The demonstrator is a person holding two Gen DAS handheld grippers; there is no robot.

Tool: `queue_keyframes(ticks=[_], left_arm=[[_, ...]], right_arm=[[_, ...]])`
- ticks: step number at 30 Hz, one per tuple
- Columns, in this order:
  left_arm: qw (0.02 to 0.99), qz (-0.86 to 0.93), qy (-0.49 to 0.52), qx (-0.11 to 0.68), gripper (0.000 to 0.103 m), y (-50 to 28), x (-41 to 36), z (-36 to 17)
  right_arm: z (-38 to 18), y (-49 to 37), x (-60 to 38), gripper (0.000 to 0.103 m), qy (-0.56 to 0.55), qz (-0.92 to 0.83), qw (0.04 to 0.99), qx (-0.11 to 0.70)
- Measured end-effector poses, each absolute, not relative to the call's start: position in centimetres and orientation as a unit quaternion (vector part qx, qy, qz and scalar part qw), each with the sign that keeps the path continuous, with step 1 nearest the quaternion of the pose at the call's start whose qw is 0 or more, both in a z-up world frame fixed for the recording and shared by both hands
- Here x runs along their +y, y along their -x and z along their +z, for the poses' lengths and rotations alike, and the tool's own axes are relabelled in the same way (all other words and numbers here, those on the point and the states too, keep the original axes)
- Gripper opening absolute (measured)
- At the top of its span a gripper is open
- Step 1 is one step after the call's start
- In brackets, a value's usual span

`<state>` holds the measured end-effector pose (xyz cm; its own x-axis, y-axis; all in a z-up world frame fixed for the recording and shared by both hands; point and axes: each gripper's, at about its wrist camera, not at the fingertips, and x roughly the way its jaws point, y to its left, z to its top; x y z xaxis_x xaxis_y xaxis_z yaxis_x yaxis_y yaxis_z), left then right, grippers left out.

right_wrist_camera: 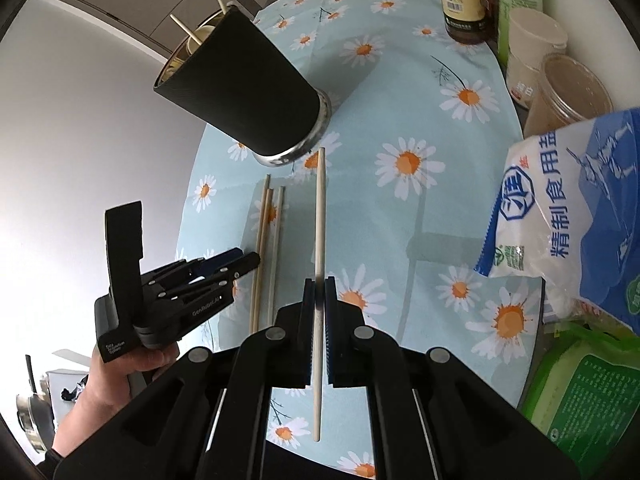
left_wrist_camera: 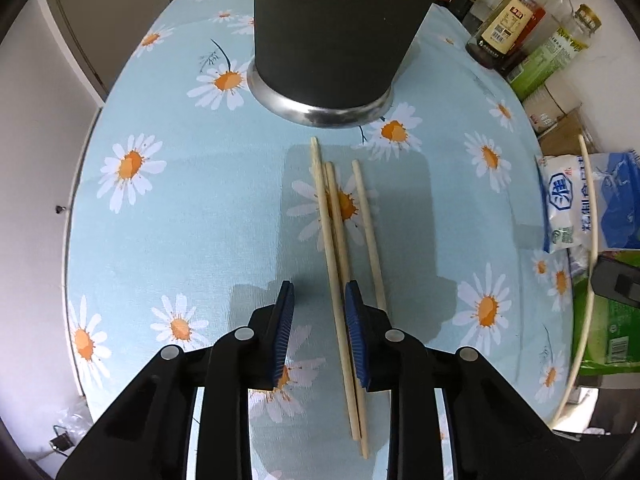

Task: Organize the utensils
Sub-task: 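Grasp another wooden chopstick with the left tool while the right tool holds its chopstick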

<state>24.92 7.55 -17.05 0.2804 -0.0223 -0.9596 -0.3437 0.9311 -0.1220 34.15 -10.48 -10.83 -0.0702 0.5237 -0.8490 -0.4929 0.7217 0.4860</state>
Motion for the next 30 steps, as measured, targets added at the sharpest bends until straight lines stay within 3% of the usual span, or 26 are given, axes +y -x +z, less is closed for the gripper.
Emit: queue_keyframes(ticks=[30], left_arm=[[0.769, 0.121, 0.134, 0.614, 0.023, -26.5, 6.7, -17.4]], right_arm=[[-11.4, -34.1, -11.2, 0.006, -0.022, 0.386, 0.662, 0.642]])
